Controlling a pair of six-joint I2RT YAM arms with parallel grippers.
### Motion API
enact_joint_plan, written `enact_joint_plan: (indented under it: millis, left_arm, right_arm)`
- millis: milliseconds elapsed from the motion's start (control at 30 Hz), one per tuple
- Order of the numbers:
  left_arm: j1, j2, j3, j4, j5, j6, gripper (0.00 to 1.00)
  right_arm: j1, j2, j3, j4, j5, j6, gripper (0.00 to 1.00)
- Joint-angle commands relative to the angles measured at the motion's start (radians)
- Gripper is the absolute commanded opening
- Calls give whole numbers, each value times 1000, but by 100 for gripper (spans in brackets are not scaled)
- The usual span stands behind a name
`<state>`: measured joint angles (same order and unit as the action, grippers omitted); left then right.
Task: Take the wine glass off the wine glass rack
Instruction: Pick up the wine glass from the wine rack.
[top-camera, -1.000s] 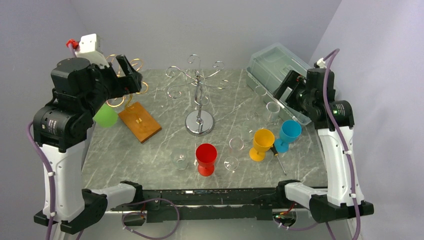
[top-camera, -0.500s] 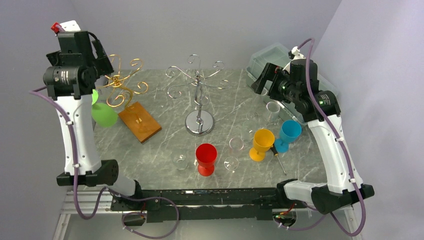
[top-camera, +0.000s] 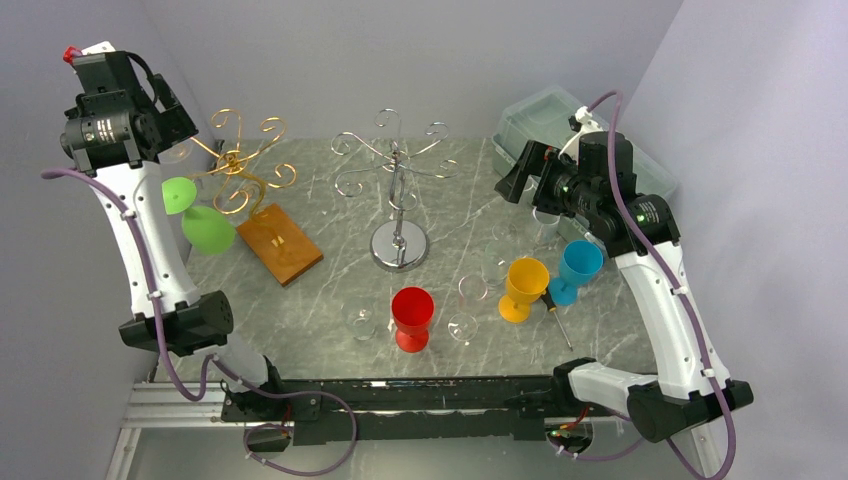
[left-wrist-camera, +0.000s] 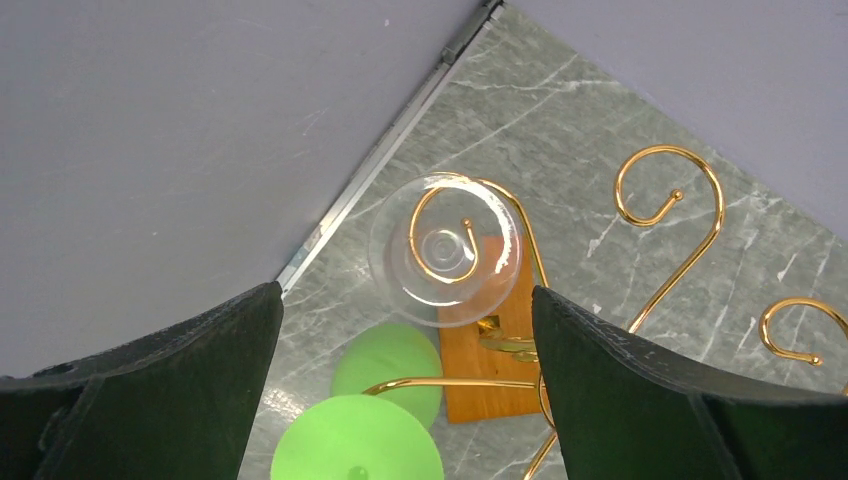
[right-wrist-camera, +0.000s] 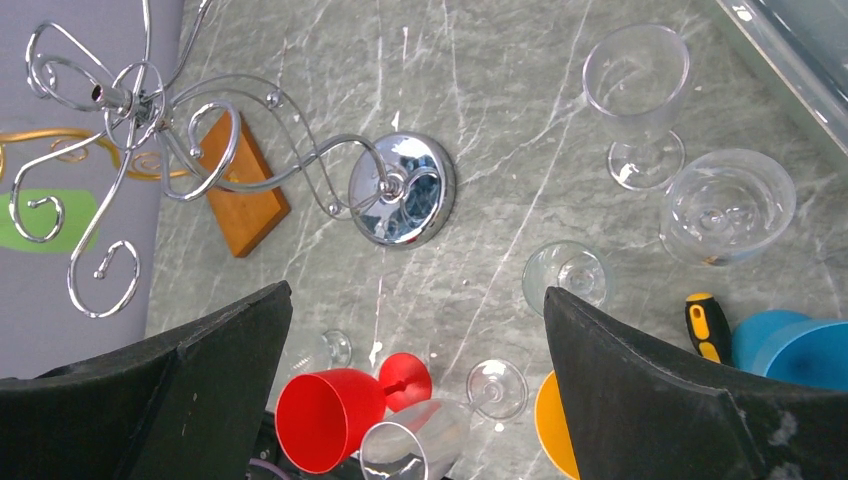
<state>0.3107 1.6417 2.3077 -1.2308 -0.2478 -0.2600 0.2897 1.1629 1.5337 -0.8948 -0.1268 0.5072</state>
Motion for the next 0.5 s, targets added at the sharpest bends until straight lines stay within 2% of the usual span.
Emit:
enact_joint_plan:
  millis: [0,133,467]
  left_arm:
    - [24,13,6,54,122,1,99]
    - [34,28,-14,65,164,13,99]
    - [34,79,-24,68,121,30,99]
  right_arm:
    - [6,-23,-16,60,-39,-13,100]
    - [6,-26,-25,68,-55,-12,100]
    - [6,-16,-43,75,-67,-12,100]
